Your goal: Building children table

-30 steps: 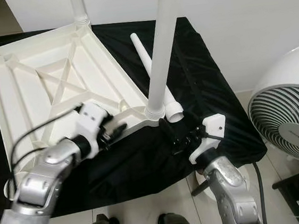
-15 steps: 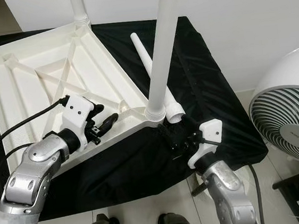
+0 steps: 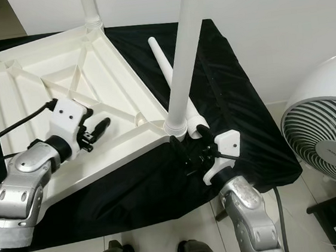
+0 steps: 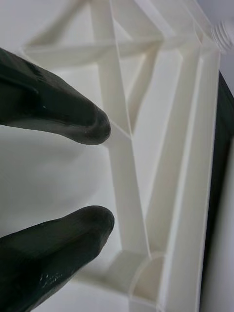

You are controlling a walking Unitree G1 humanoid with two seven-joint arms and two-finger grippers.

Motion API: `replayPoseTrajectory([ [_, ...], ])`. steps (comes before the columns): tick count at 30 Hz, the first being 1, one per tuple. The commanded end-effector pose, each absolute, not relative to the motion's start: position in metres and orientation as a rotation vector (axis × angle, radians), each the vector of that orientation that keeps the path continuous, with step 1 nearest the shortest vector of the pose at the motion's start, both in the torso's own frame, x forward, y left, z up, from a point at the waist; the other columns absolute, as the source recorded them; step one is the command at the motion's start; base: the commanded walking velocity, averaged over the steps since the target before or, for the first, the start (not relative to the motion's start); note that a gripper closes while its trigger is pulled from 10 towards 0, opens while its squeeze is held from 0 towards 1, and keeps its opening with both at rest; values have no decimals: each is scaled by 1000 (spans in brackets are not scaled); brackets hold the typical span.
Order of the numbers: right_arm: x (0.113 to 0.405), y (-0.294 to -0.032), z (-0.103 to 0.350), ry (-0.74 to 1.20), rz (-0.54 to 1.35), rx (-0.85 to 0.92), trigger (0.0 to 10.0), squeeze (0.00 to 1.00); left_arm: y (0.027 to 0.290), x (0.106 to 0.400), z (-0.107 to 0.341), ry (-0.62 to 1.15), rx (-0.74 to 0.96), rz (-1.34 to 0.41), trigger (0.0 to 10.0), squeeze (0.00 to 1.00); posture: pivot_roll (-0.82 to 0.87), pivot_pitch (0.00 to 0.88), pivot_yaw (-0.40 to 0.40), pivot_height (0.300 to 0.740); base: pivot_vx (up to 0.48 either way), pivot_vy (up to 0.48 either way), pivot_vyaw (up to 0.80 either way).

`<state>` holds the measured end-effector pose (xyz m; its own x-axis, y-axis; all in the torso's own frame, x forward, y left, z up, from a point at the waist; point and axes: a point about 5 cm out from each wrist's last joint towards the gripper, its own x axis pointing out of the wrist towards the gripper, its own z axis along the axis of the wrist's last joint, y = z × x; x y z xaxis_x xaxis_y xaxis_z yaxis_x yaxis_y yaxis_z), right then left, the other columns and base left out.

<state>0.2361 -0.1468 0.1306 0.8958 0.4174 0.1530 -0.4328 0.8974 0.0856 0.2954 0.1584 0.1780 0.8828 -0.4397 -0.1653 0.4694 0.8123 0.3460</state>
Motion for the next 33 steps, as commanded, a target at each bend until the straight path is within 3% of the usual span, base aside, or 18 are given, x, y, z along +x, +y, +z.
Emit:
replayPoseTrajectory([
  [1, 236, -149, 129, -130, 433, 109, 10000, 0, 170, 298, 175, 72, 424, -333, 10000, 0, -18, 83, -16, 740, 0, 0, 0],
  [14, 236, -151, 128, -124, 449, 95, 10000, 0, 207, 291, 163, 183, 508, -278, 10000, 0, -12, 82, -21, 740, 0, 0, 0],
  [33, 237, -151, 127, -123, 465, 83, 10000, 0, 226, 286, 148, 300, 573, -261, 10000, 0, -12, 62, -20, 740, 0, 0, 0],
])
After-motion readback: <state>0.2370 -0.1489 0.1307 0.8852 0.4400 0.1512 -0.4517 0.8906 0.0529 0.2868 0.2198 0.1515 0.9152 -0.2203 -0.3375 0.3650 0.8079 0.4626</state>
